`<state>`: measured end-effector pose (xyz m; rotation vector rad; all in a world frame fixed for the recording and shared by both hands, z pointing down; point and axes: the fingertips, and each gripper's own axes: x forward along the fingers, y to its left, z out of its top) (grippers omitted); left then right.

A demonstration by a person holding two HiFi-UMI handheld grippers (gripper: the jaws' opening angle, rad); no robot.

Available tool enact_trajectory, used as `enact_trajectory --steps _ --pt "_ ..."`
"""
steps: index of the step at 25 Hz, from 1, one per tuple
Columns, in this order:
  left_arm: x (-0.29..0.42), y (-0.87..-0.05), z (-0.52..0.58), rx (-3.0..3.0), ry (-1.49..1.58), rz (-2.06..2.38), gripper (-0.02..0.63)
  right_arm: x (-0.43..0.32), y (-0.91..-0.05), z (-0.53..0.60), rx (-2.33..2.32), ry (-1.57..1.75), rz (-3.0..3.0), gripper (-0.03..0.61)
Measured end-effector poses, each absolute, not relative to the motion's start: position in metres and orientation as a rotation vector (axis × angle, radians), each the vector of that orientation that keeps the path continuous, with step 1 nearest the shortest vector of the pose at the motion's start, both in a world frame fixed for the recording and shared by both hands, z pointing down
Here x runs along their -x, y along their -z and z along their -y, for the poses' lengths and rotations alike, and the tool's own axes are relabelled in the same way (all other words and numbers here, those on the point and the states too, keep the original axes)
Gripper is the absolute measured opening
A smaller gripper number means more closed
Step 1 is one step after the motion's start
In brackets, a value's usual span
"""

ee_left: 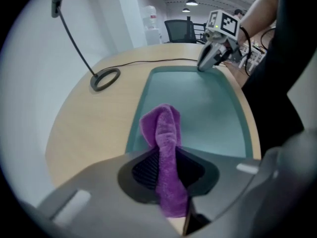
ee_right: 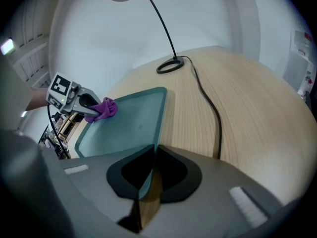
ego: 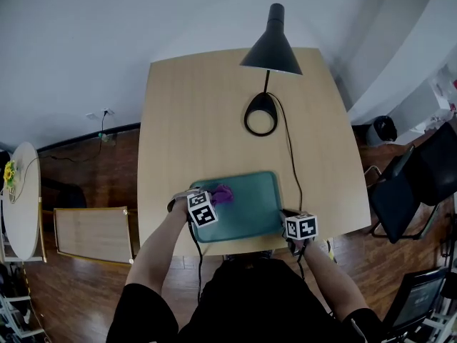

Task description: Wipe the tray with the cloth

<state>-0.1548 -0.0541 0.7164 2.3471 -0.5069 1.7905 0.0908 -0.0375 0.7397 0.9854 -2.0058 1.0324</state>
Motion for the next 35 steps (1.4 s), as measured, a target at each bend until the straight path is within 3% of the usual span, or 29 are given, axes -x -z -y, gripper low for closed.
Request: enact_trajectory --steps 13,19,28,35 --pt "0.122 -0.717 -0.105 -2.457 -1.734 0.249 0.097 -0.095 -0.745 0.040 -0.983 -1.008 1.992 0.028" --pt "0.139 -0.717 -0.075 -2.469 -1.796 0.273 0.097 -0.094 -0.744 0.042 -0.988 -0.998 1.989 0.028" --pt "0.220 -0.715 0.081 -2.315 -1.958 0.678 0.097 -0.092 -0.740 0.042 -0.993 -0.974 1.968 0.028" --pt "0.178 -0.711 -0.005 -2.431 -1.866 0.426 0.097 -0.095 -0.740 0.044 -1.000 -0.975 1.980 0.028"
